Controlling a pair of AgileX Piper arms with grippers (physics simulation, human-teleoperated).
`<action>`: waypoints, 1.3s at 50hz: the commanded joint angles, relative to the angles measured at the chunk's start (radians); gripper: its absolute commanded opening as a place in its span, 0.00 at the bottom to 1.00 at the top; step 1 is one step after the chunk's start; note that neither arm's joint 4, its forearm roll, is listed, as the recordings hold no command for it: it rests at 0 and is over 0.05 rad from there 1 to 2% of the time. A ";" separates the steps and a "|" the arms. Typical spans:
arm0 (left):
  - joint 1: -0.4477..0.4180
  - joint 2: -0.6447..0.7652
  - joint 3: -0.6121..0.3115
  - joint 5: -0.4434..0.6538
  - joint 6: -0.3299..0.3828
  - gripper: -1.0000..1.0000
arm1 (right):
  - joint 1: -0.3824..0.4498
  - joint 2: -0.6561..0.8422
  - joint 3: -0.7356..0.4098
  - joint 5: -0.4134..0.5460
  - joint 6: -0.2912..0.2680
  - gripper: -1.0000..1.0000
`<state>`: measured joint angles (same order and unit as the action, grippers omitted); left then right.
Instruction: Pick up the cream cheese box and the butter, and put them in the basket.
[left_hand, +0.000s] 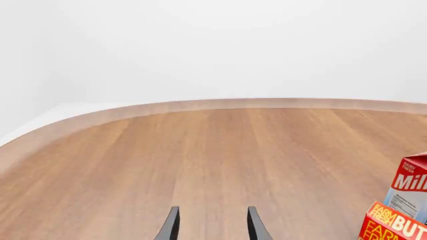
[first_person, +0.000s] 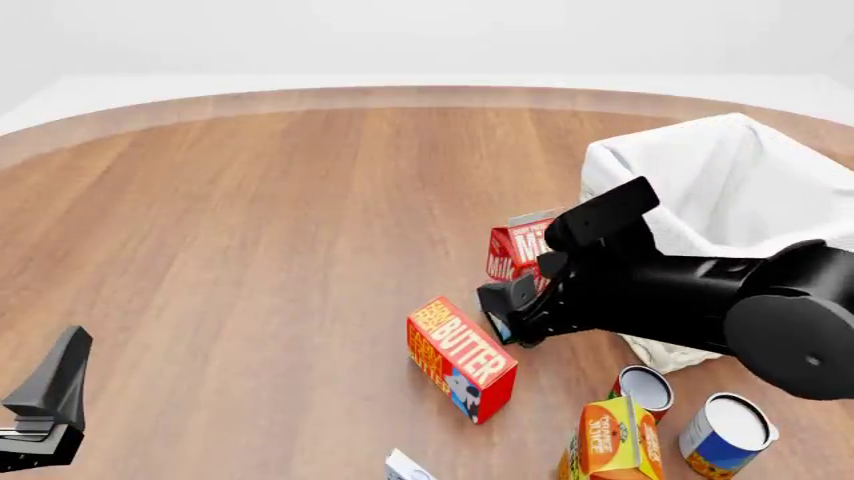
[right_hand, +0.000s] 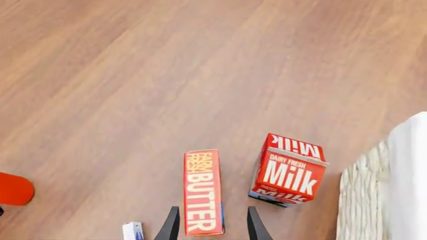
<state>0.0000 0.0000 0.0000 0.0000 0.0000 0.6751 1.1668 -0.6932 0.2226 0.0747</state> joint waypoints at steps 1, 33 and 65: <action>0.000 0.000 0.000 0.000 0.000 1.00 | 0.011 0.055 -0.007 -0.013 0.001 1.00; 0.000 0.000 0.000 0.000 0.000 1.00 | 0.039 0.158 -0.099 0.110 0.018 1.00; 0.000 0.000 0.000 0.000 0.000 1.00 | 0.054 0.240 -0.039 -0.002 0.024 1.00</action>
<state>0.0000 0.0000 0.0000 0.0000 0.0000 0.7207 1.3822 -0.7541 0.2598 0.0864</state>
